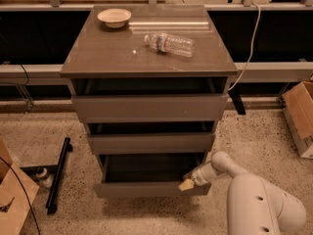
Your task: Open bottom drawer
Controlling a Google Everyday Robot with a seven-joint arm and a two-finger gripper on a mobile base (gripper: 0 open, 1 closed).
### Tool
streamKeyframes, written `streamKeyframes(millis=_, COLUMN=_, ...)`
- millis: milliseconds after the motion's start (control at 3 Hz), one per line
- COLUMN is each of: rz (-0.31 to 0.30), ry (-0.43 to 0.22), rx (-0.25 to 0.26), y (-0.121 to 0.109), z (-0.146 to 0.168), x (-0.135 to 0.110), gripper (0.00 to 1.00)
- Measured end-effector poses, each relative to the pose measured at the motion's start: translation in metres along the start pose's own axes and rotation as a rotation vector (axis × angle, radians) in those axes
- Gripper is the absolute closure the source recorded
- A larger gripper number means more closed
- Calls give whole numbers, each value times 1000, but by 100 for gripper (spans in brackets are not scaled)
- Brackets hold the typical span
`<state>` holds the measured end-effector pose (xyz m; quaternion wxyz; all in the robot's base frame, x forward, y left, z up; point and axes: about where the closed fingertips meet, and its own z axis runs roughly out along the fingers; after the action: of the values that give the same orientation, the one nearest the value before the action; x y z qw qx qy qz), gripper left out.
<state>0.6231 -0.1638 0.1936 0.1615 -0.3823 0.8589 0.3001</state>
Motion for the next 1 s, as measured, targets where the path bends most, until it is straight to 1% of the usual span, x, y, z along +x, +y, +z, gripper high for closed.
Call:
streamKeyframes(millis=333, rz=0, ry=0, rx=0, y=0, z=-1, x=0, gripper=0)
streamKeyframes(millis=667, rz=45, ry=136, rx=29, y=0, z=0, x=24, gripper=0)
streamKeyframes(millis=1000, rz=94, ry=224, rx=49, y=11, z=-5, x=51, gripper=0)
